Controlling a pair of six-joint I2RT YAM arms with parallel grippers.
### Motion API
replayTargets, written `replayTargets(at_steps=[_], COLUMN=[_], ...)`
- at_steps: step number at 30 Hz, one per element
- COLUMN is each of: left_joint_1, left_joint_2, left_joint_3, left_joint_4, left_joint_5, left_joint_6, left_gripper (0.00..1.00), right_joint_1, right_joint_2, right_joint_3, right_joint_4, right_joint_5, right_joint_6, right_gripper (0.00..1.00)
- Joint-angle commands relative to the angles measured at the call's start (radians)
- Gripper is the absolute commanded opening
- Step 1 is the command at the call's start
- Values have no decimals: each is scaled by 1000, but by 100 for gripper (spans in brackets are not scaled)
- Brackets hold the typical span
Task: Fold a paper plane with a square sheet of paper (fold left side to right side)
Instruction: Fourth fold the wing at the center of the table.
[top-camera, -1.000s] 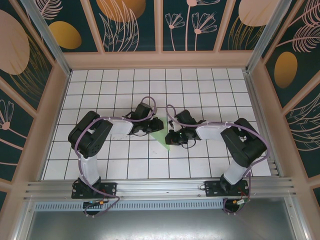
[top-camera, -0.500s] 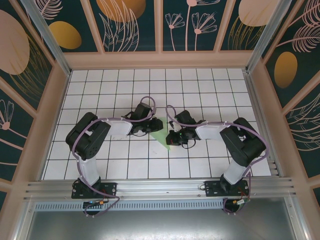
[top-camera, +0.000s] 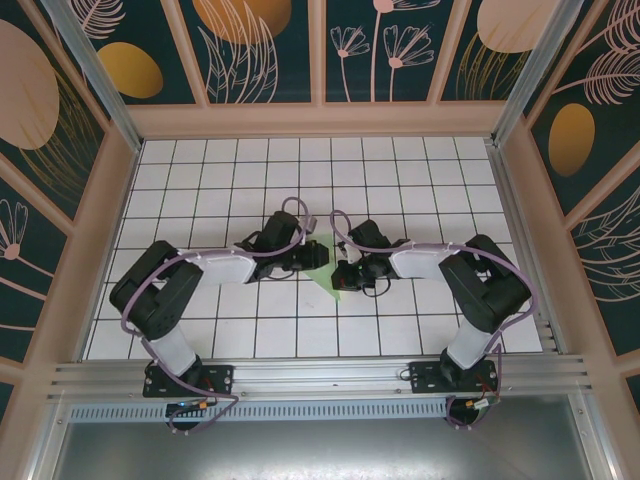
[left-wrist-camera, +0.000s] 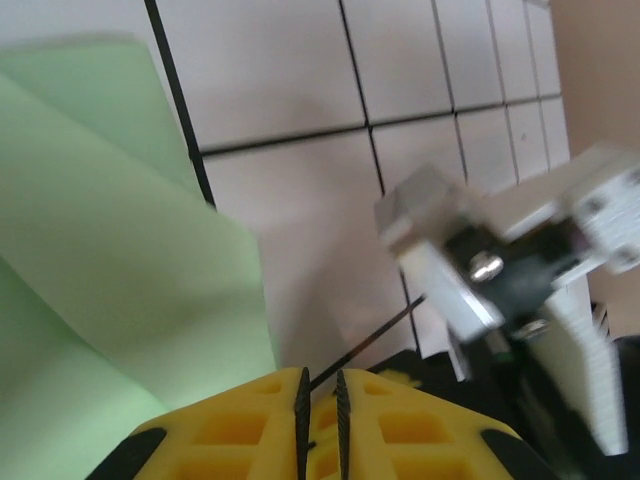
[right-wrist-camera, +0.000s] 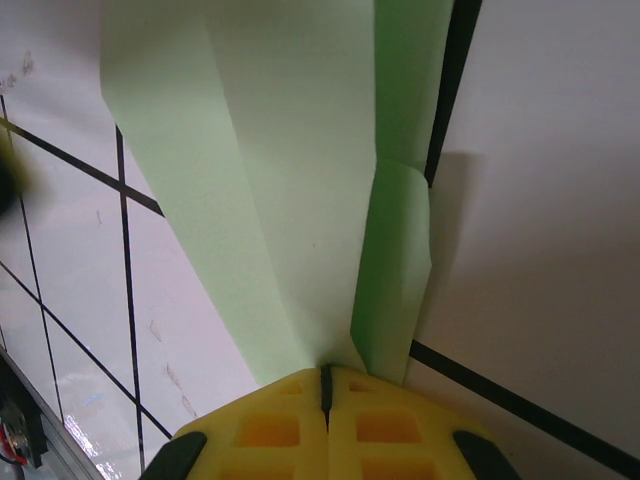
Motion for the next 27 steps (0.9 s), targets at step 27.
replayTargets(at_steps=[27], left_joint_1=[-4], left_joint_2=[185], left_joint_3=[43], left_joint_4=[-89], left_joint_5=[-142], left_joint_6=[-7], left_gripper=[11], right_joint_1=[38], right_joint_2=[107], right_joint_3=[8], right_joint_4=[-212], right_joint_5=[170], right_joint_6=[-37], right_gripper=[0])
